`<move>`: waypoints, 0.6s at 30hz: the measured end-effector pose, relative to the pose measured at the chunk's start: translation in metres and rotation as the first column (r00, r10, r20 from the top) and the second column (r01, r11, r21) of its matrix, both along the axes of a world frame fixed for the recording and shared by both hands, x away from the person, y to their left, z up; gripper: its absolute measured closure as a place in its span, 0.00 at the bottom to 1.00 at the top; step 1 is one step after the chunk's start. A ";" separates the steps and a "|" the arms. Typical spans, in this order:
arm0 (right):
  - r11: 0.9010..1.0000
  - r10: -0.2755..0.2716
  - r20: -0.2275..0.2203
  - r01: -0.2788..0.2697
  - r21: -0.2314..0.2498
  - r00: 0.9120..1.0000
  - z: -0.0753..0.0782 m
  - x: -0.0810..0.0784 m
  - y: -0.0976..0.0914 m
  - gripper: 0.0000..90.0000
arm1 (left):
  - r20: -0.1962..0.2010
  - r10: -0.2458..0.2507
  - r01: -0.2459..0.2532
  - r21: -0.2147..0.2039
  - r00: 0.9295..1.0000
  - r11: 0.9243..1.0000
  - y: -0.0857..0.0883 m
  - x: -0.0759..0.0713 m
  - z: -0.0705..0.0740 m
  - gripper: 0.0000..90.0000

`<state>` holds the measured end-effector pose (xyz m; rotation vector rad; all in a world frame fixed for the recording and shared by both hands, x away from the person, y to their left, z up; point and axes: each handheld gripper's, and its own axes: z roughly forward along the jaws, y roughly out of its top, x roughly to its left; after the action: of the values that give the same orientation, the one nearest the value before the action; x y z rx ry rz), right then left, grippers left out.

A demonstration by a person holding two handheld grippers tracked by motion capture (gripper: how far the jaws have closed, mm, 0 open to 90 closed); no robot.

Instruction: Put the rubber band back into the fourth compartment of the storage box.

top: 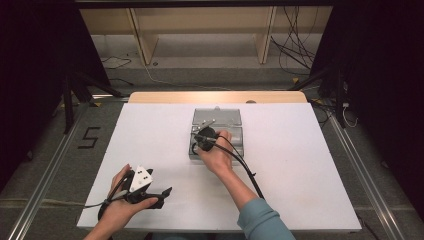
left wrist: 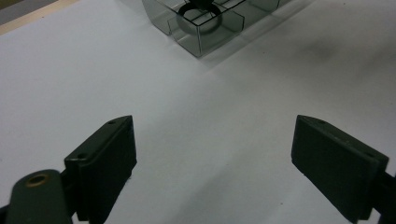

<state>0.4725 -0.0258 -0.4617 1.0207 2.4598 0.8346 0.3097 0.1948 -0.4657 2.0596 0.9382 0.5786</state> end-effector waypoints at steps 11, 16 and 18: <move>1.000 -0.001 -0.028 0.001 -0.004 1.000 -0.004 0.002 0.002 0.98 | -0.002 -0.003 0.003 0.004 1.000 1.000 0.000 0.000 0.000 0.15; 1.000 -0.002 -0.037 0.002 -0.004 0.999 -0.006 0.003 0.002 0.98 | 0.001 0.000 0.000 -0.001 1.000 1.000 0.000 0.000 0.000 0.15; 1.000 -0.001 -0.042 0.000 -0.007 0.999 -0.007 0.002 0.003 0.97 | 0.001 0.000 0.000 -0.001 1.000 1.000 0.000 0.000 0.000 0.15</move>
<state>0.4748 -0.0233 -0.4683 1.0470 2.4955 0.8122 0.3095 0.1949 -0.4655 2.0585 0.9372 0.5789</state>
